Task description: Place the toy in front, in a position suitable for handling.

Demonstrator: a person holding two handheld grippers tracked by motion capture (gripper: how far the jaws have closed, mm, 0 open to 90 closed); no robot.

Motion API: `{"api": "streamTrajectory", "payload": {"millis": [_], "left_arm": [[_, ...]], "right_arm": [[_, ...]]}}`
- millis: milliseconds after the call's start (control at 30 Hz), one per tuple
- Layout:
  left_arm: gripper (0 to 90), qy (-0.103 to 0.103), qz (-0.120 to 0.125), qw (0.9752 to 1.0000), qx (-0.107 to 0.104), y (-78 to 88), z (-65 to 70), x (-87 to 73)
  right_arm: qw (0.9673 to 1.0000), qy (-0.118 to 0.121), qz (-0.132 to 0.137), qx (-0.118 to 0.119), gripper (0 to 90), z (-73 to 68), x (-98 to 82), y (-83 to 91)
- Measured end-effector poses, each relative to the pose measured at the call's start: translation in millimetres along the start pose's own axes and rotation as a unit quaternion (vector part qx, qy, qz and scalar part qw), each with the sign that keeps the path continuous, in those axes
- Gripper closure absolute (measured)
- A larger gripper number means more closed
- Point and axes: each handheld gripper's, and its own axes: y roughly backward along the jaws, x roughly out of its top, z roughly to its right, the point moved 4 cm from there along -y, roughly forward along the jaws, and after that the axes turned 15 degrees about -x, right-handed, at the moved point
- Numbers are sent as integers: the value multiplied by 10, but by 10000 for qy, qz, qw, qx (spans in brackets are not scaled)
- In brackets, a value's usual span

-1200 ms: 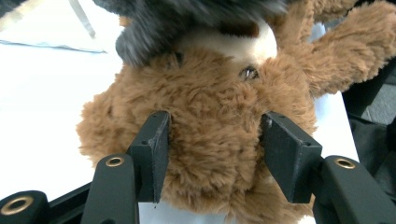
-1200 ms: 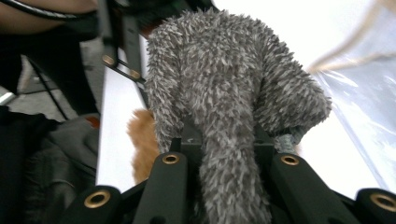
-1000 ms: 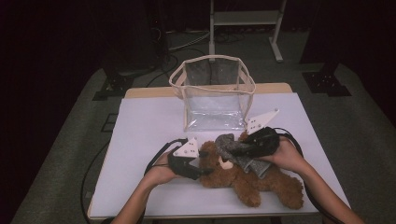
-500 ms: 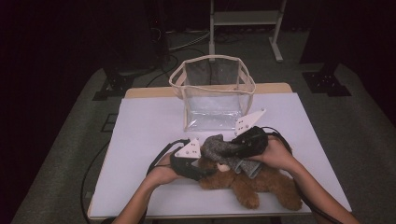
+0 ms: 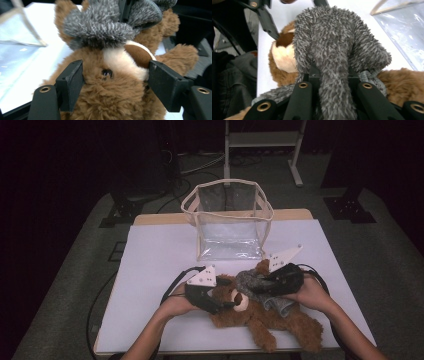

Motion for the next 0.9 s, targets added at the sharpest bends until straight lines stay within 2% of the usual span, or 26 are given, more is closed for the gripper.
{"api": "streamTrajectory", "payload": {"millis": [67, 133, 267, 333, 433, 500, 567, 667, 733, 833, 900], "left_arm": [[310, 39, 15, 10000, -42, -3, 14, -11], [313, 57, -34, 10000, -63, 3, 37, -31], [312, -9, -31, 10000, -78, 11, 61, -68], [304, -34, -16, 10000, -69, 33, 49, -52], [261, 80, 185, 9997, -155, 49, 38, 8], [250, 62, 157, 9996, -234, 9, 50, 16], [248, 103, 121, 9992, -353, -19, 75, 3], [256, 1, -62, 9994, -335, -22, 110, -17], [255, -48, -133, 9994, -304, -29, 138, -21], [254, -69, -109, 9995, -287, -13, 134, -14], [252, -64, 3, 9996, -275, 26, 116, 12]], "right_arm": [[9999, 83, -49, -57, 737, -10, 1, 37], [9999, 63, 4, -131, 737, 48, 6, 101], [9991, -206, 130, -340, 737, 210, -19, 225], [9990, -329, 98, -300, 737, 233, -73, 207], [9992, -369, 65, -139, 737, 146, -147, 104], [9993, -355, 101, 18, 737, 44, -143, 68], [9996, -225, 116, 89, 736, -31, -121, 70], [9999, -26, 101, -69, 736, -21, -98, 155], [9996, -129, 157, -177, 736, 67, -103, 240], [9986, -298, 159, -397, 736, 182, -162, 314], [9983, -420, 168, -357, 736, 192, -222, 308]]}}
